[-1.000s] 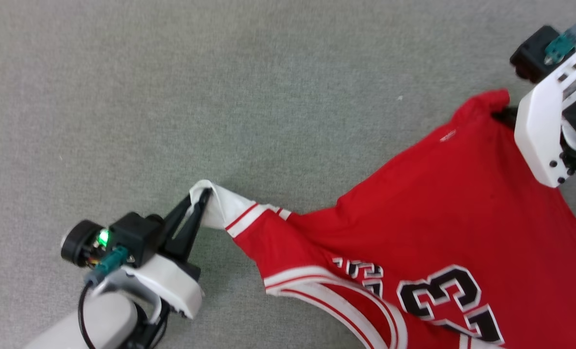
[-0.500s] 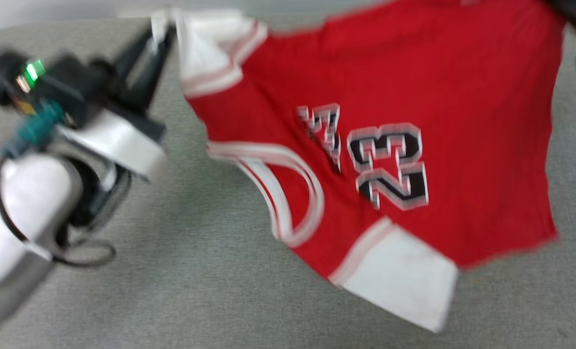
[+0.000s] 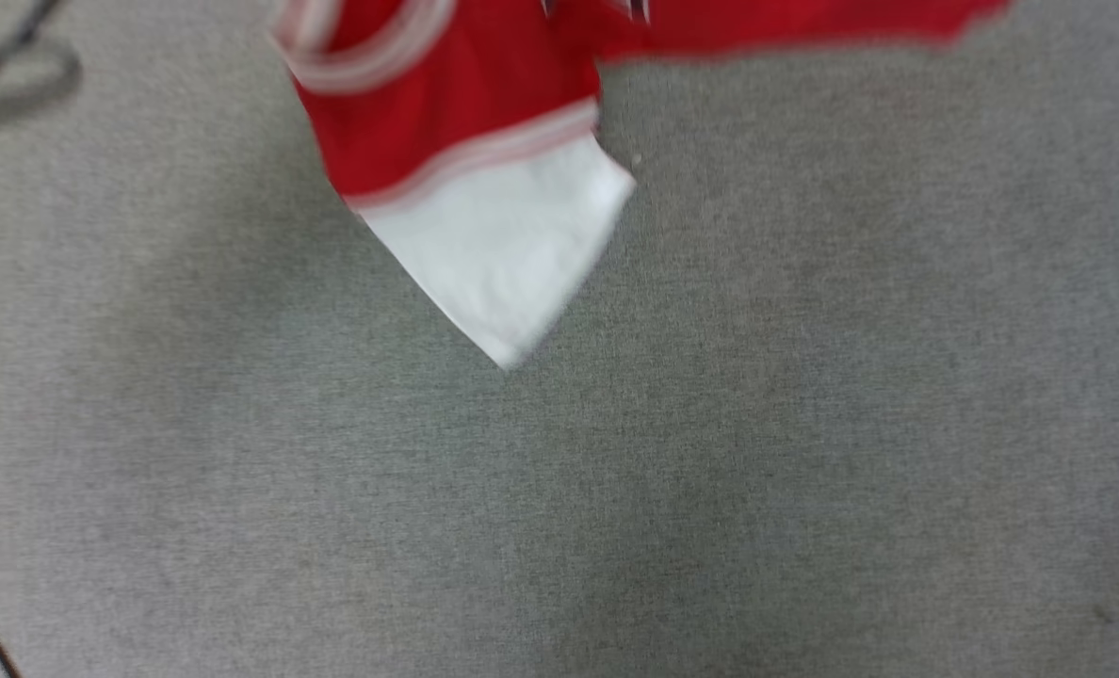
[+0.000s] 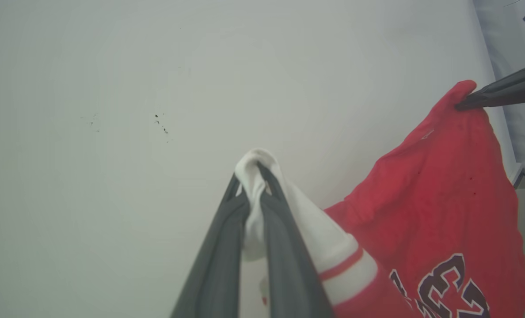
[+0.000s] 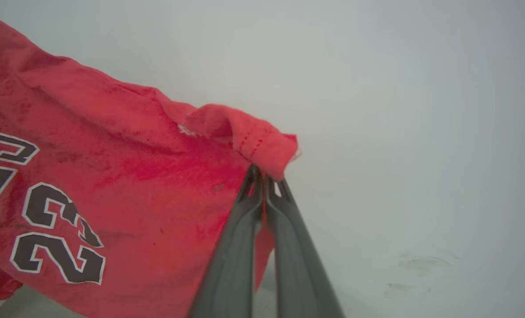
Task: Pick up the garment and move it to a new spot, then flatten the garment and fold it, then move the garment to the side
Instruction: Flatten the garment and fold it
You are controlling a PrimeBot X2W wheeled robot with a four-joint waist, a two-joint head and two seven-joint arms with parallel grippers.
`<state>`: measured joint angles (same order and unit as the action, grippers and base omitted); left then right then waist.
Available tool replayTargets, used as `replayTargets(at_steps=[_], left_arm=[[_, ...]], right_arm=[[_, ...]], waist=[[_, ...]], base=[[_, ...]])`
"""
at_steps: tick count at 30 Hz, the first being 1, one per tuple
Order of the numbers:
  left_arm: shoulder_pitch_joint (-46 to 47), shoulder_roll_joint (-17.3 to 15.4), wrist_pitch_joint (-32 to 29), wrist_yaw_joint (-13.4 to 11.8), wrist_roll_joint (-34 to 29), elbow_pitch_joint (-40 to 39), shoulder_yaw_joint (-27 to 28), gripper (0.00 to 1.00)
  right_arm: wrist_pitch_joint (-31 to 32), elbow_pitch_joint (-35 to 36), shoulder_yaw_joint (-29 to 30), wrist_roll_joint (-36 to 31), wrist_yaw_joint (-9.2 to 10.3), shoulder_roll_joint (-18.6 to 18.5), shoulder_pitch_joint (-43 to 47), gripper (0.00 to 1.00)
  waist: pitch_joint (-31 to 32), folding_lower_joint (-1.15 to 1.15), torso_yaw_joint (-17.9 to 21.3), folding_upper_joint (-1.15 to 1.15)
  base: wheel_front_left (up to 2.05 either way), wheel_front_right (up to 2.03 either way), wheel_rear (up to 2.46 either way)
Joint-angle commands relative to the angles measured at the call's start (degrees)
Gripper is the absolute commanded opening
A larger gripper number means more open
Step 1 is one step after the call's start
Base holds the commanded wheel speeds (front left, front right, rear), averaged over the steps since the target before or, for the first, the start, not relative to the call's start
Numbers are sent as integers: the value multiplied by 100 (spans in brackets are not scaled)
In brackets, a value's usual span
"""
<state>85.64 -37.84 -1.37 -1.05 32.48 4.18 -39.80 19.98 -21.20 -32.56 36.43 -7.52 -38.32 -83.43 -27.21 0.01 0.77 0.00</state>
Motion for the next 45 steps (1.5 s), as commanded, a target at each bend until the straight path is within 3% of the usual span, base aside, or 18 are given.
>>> replayTargets(at_steps=[1, 8, 14, 19, 31, 38, 45], left_arm=[[314, 80, -16, 95, -3, 214, 49, 0], [2008, 569, 173, 620, -143, 1619, 64, 0], [2949, 877, 527, 783, -160, 2591, -14, 0], [3090, 935, 817, 834, -76, 3153, -181, 0], [1619, 809, 1456, 843, 557, 3767, -799, 0], [244, 673, 1600, 828, 771, 3540, -956, 0], [-1572, 469, 1656, 565, 939, 2837, -1066, 0]], right_arm=[[-49, -112, 106, -144, 6, 92, -272, 0], [-160, -684, 373, -725, 6, 408, -1387, 0], [-393, -1142, 437, -977, 5, 660, -2036, 0], [-500, -1354, 186, -981, 6, 799, -2151, 0], [-1157, -1859, -614, -471, 5, 1062, -1019, 0], [-1517, -1935, -1020, -50, 5, 1028, 3, 0], [-1792, -1572, -1601, 402, 6, 806, 1343, 0]], waist=[[-225, -1, 33, 0], [-620, -1, 17, 0], [-813, -1, 15, 0], [-960, -1, 9, 0], [-826, -1, -16, 0], [-403, -1, -41, 0], [270, -1, -59, 0]], base=[[0, 0, 0], [0, 0, 0], [0, 0, 0], [0, 0, 0], [0, 0, 0], [0, 0, 0], [0, 0, 0]])
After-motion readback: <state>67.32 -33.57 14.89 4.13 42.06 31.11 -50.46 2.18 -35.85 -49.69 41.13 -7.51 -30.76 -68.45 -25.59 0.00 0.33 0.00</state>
